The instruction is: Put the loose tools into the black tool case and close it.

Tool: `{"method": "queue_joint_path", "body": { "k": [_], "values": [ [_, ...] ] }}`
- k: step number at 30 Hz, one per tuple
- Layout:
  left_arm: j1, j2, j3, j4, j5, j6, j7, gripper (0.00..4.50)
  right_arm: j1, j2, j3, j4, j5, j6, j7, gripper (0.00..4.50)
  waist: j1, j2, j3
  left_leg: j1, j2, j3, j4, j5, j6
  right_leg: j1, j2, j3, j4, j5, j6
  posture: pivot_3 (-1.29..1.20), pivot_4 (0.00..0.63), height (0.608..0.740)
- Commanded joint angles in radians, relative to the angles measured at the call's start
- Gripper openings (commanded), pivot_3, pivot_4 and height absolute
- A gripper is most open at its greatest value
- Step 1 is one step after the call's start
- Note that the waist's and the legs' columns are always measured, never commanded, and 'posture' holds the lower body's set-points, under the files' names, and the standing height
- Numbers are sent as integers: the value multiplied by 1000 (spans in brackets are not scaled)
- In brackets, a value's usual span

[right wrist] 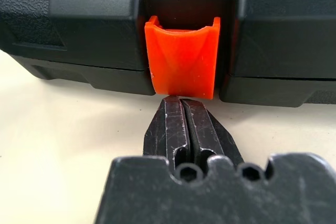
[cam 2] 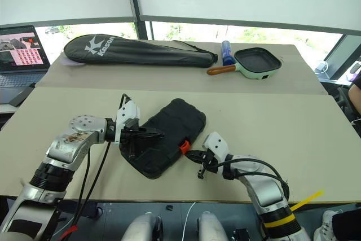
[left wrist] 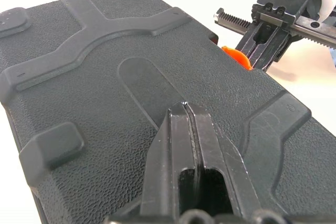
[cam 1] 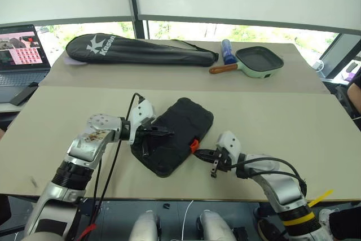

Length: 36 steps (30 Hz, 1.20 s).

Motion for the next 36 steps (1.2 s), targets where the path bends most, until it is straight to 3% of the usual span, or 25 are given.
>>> {"method": "queue_joint_path", "body": {
  "k": [1,9,24,32,34,35,36],
  "values": [
    [53,11,-82,44,49,68,-2,0,-74,-17,-4,-85,16,25,17,81,0,0,0,0,0,0,0,0,0,0,0,0,0,0,0,0,150,740],
    [53,9,-89,50,52,65,-4,0,-122,-63,28,-119,24,126,51,81,1,0,0,0,0,-1,-1,0,0,0,0,0,0,0,0,0,150,740],
    [56,-1,-104,57,55,70,-4,0,-240,4,61,-52,0,123,51,81,-16,0,0,0,0,-2,-2,0,0,-1,2,0,0,0,-1,0,150,740],
    [93,-9,-5,31,-1,-32,-5,0,-130,-107,-3,-116,32,101,115,81,-18,0,0,0,0,-5,-4,0,0,-2,2,0,0,-1,-2,0,150,740],
    [114,-16,57,5,-39,-75,-2,521,-87,-139,-49,-133,58,95,132,0,-19,0,0,0,0,-5,-6,0,0,-2,1,1,-1,-1,-2,0,150,740],
    [130,-16,102,-15,-67,-88,2,710,-56,-167,-76,-144,73,84,153,599,-17,0,0,0,0,-5,-6,0,0,-1,1,1,-2,-1,-2,0,150,740],
    [153,0,139,-38,-81,-104,2,1136,-21,-204,-100,-156,83,91,173,861,-17,0,0,0,0,-6,-7,0,0,-2,0,1,-2,-1,-2,0,150,740]
  ]
}}
